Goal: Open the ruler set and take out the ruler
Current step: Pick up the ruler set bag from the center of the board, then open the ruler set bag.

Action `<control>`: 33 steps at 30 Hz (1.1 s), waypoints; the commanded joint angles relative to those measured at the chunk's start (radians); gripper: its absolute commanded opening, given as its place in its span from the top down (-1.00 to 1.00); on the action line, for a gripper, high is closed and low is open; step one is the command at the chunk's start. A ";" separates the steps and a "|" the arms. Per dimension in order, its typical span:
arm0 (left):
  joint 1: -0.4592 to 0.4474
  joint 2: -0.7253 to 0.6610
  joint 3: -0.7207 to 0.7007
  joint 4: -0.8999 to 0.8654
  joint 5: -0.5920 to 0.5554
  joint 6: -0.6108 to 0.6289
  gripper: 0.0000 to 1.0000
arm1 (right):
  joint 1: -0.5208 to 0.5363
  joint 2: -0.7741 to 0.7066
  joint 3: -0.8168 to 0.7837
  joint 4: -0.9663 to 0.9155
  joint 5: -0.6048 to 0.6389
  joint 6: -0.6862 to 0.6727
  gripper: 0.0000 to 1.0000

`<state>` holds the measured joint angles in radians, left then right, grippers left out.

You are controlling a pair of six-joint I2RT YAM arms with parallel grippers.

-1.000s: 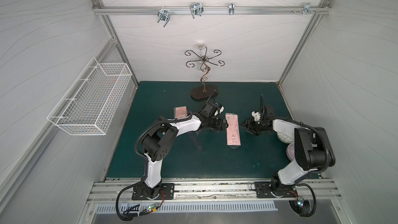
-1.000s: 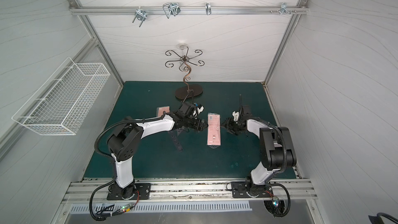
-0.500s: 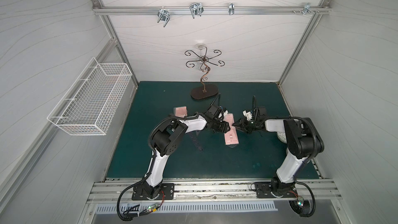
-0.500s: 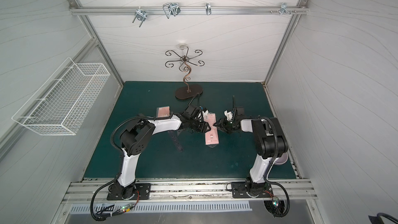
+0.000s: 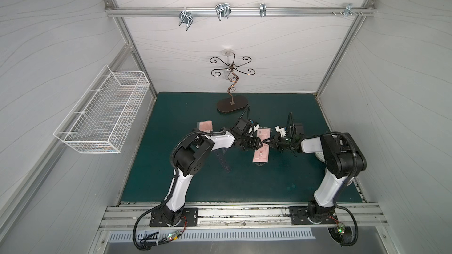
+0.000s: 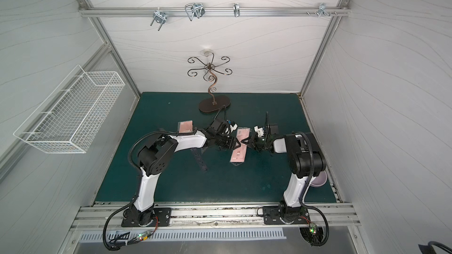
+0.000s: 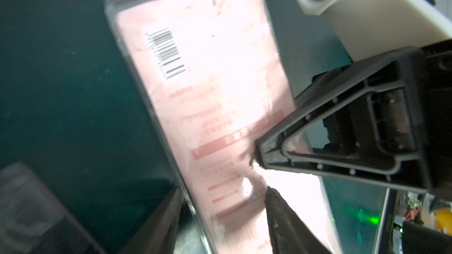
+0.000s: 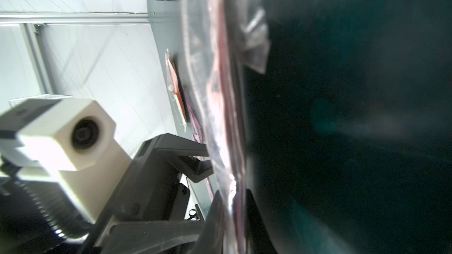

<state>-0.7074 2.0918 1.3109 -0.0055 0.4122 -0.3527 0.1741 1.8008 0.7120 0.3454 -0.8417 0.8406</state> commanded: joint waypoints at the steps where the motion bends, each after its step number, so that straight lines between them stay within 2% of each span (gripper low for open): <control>1: 0.049 -0.126 -0.061 -0.001 -0.026 -0.066 -0.30 | -0.010 -0.084 0.021 0.016 -0.062 0.018 0.94; 6: 0.185 -0.363 -0.177 0.124 0.060 -0.189 -0.46 | 0.000 -0.218 0.074 -0.047 -0.101 -0.010 0.91; 7: 0.215 -0.404 -0.208 0.176 0.099 -0.215 -0.54 | 0.010 -0.236 0.088 -0.043 -0.115 -0.012 0.90; 9: 0.270 -0.450 -0.261 0.265 0.166 -0.285 -0.87 | 0.040 -0.245 0.120 -0.030 -0.155 -0.017 0.88; 11: 0.299 -0.480 -0.297 0.312 0.213 -0.308 -0.89 | 0.076 -0.227 0.139 0.039 -0.198 0.011 0.89; 13: 0.301 -0.503 -0.308 0.296 0.213 -0.283 -0.90 | 0.101 -0.203 0.132 0.198 -0.242 0.095 0.89; 15: 0.308 -0.511 -0.331 0.351 0.251 -0.317 -0.87 | 0.123 -0.166 0.125 0.381 -0.285 0.195 0.89; 18: 0.310 -0.520 -0.352 0.465 0.297 -0.365 -0.85 | 0.145 -0.109 0.131 0.534 -0.314 0.291 0.89; 23: 0.299 -0.482 -0.346 0.566 0.357 -0.422 -0.82 | 0.181 -0.005 0.149 0.878 -0.331 0.529 0.89; 26: 0.291 -0.465 -0.361 0.652 0.364 -0.456 -0.66 | 0.208 0.032 0.168 0.909 -0.331 0.555 0.93; 29: 0.258 -0.441 -0.330 0.603 0.373 -0.429 -0.44 | 0.239 0.044 0.182 0.892 -0.333 0.544 0.93; 33: 0.244 -0.417 -0.338 0.653 0.372 -0.451 0.28 | 0.261 0.025 0.194 0.786 -0.318 0.471 0.93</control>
<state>-0.4534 1.6550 0.9482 0.5449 0.7567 -0.7788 0.4206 1.8412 0.8841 1.1137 -1.1557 1.3178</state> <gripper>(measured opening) 0.432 0.130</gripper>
